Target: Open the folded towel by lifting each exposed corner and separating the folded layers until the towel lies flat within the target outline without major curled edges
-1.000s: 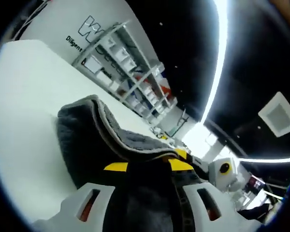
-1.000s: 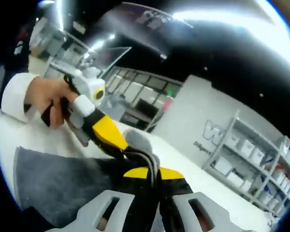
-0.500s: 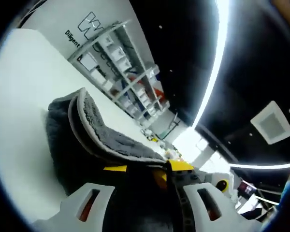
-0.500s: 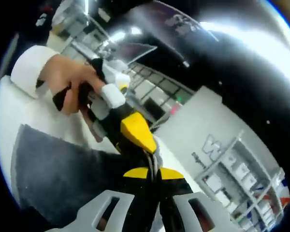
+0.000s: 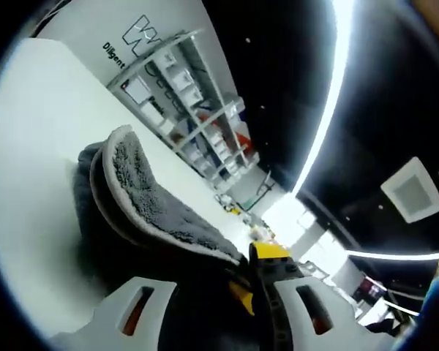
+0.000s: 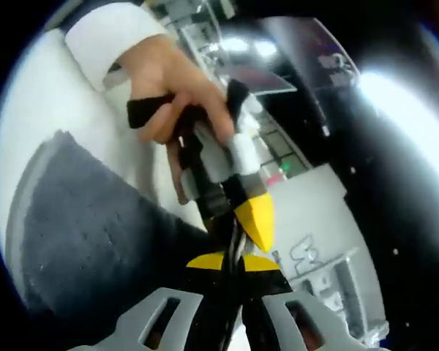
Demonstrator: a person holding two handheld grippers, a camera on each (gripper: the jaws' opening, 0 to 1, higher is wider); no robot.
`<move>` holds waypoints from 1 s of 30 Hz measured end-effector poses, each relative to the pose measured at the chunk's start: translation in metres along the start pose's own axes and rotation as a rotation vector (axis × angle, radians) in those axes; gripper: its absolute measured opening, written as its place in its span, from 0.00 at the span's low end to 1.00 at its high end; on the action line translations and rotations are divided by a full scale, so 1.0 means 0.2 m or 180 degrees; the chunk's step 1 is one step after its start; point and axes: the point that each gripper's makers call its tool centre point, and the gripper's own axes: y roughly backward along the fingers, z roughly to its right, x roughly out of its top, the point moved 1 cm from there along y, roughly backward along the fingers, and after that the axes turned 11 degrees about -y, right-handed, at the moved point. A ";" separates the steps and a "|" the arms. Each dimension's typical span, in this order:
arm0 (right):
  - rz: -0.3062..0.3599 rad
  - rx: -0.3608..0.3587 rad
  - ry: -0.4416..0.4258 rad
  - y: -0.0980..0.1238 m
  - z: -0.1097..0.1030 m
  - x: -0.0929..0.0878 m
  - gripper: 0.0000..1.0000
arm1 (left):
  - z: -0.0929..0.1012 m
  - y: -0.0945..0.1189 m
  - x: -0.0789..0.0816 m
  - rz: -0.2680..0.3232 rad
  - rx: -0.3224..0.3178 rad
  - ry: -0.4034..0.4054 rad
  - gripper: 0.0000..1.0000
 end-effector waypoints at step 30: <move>0.1101 0.0751 -0.2570 0.15 0.16 0.12 0.12 | 0.02 0.06 0.03 0.0054 0.0159 -0.0401 0.07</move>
